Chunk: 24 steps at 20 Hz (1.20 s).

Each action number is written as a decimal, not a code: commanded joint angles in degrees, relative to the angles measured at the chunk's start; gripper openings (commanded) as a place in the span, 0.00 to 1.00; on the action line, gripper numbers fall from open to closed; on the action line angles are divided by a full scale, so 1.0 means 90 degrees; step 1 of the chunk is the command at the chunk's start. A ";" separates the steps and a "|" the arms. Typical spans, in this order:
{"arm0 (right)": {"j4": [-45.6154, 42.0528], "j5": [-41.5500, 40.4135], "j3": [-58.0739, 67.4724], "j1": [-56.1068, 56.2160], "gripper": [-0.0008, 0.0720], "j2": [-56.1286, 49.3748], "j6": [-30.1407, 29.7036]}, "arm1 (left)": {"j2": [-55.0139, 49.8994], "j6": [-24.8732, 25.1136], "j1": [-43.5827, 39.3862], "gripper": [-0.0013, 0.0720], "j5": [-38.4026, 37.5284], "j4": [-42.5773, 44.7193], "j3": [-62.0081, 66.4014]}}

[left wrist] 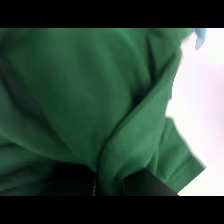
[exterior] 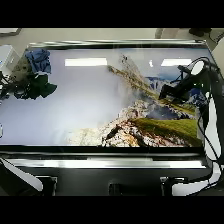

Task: Fold the clothes and pants, and hang the long-sleeved shirts on hangers.

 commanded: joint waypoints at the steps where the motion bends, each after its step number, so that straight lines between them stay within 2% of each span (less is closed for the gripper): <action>1: -0.0019 0.0165 0.0027 0.0002 0.93 0.0180 0.0002 | 0.0148 0.0367 -0.0080 0.06 -0.0607 -0.0488 0.0002; 3: -0.0068 -0.0129 0.0214 0.0002 0.93 0.0466 -0.0153 | 0.1044 0.1498 -0.0301 0.05 -0.0335 -0.0748 0.0002; 4: -0.0073 -0.0418 0.0311 0.0002 0.93 0.0661 -0.0226 | 0.1705 0.1885 -0.0493 0.05 -0.0143 -0.0746 0.0000; 6: -0.0073 -0.1195 0.0406 0.0002 0.93 0.1156 -0.0238 | 0.3082 0.2006 -0.1027 0.06 0.0087 -0.0736 0.0000; 8: -0.0022 -0.1749 0.0406 0.0002 0.93 0.1673 -0.0214 | 0.4284 0.1834 -0.1848 0.06 -0.0012 -0.0386 -0.0002; 12: -0.0027 -0.1450 0.0406 0.0002 0.93 0.2543 -0.0401 | 0.5537 0.0578 -0.4320 0.06 -0.0767 0.1338 -0.0005; 15: -0.0053 -0.0811 0.0406 0.0002 0.93 0.3065 -0.0797 | 0.5608 -0.0838 -0.6190 0.06 -0.1326 0.3274 -0.0015; 17: -0.0148 -0.0379 0.0406 0.0002 0.93 0.3305 -0.0835 | 0.5498 -0.1892 -0.7130 0.06 -0.1722 0.4566 -0.0262; 18: -0.0189 -0.0141 0.0406 0.0002 0.93 0.3398 -0.0835 | 0.5450 -0.2297 -0.7448 0.06 -0.1953 0.4913 -0.0571; 21: -0.0165 0.0464 0.0393 0.0002 0.93 0.3466 -0.0699 | 0.5306 -0.3291 -0.7956 0.06 -0.2341 0.4898 -0.2404; 22: -0.0160 0.0619 0.0333 0.0005 0.93 0.3441 -0.0576 | 0.5265 -0.3699 -0.8041 0.06 -0.2152 0.4886 -0.3126; 24: -0.0107 0.0682 0.0005 0.0005 0.93 0.3349 -0.0546 | 0.5117 -0.4114 -0.7983 0.06 -0.1535 0.4257 -0.4405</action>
